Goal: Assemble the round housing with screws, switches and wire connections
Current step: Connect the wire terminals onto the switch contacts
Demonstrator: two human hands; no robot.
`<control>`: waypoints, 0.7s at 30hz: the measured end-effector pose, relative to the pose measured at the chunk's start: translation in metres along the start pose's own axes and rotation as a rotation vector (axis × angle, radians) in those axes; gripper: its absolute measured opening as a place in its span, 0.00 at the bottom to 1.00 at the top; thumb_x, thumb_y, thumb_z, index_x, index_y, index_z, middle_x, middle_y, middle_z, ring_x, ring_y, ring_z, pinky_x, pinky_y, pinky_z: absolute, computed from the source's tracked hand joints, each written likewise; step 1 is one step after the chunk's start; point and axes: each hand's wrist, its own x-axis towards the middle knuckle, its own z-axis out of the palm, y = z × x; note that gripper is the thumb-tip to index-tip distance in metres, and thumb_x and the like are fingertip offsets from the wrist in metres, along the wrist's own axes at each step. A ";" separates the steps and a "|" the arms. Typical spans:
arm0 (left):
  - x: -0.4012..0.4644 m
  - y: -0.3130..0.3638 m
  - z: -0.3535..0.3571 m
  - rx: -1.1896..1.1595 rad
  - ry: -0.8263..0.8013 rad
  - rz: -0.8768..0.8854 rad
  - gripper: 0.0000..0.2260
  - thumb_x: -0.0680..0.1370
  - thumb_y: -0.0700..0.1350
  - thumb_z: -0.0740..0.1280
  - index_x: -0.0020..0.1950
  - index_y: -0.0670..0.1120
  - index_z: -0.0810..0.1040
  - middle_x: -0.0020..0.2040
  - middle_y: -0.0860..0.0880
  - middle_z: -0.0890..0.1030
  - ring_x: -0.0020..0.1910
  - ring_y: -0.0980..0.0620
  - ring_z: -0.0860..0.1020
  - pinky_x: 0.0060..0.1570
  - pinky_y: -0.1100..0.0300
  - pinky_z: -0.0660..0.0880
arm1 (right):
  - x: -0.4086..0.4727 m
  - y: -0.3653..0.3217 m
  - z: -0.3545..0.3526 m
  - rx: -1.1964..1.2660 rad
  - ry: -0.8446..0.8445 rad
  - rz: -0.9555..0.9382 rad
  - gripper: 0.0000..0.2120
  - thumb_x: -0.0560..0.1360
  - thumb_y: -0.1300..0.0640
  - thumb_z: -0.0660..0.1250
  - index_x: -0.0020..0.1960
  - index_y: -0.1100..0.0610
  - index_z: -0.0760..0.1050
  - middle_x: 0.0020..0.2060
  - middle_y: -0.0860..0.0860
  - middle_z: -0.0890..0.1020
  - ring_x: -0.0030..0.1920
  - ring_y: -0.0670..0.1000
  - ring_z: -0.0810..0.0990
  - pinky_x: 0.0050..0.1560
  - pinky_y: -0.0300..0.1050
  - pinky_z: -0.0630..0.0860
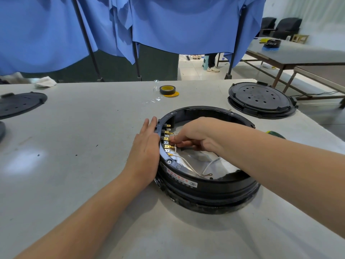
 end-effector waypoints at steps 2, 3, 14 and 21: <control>-0.001 0.000 -0.002 0.002 -0.006 0.011 0.30 0.74 0.49 0.49 0.76 0.44 0.61 0.78 0.51 0.60 0.77 0.52 0.56 0.75 0.44 0.56 | -0.002 -0.001 0.000 0.018 -0.007 0.000 0.12 0.78 0.58 0.65 0.35 0.57 0.74 0.17 0.44 0.76 0.16 0.39 0.71 0.26 0.28 0.66; -0.002 0.000 -0.002 0.002 -0.006 0.012 0.29 0.75 0.49 0.49 0.76 0.43 0.62 0.77 0.48 0.61 0.77 0.50 0.58 0.74 0.44 0.58 | -0.003 -0.002 -0.001 0.024 -0.010 0.000 0.12 0.78 0.59 0.65 0.36 0.57 0.74 0.16 0.45 0.75 0.15 0.39 0.71 0.22 0.27 0.66; -0.001 -0.001 0.000 0.070 0.018 0.064 0.29 0.74 0.46 0.49 0.73 0.34 0.63 0.77 0.42 0.62 0.76 0.44 0.60 0.72 0.40 0.60 | -0.003 -0.004 0.000 0.045 -0.018 0.013 0.11 0.78 0.61 0.65 0.37 0.60 0.73 0.17 0.48 0.76 0.16 0.40 0.72 0.19 0.27 0.68; -0.003 0.001 -0.002 0.046 0.014 0.048 0.28 0.76 0.47 0.49 0.75 0.39 0.63 0.77 0.46 0.62 0.76 0.48 0.60 0.72 0.42 0.61 | -0.008 -0.001 -0.005 0.006 0.002 -0.030 0.10 0.76 0.58 0.68 0.37 0.58 0.73 0.17 0.46 0.77 0.20 0.40 0.75 0.25 0.28 0.71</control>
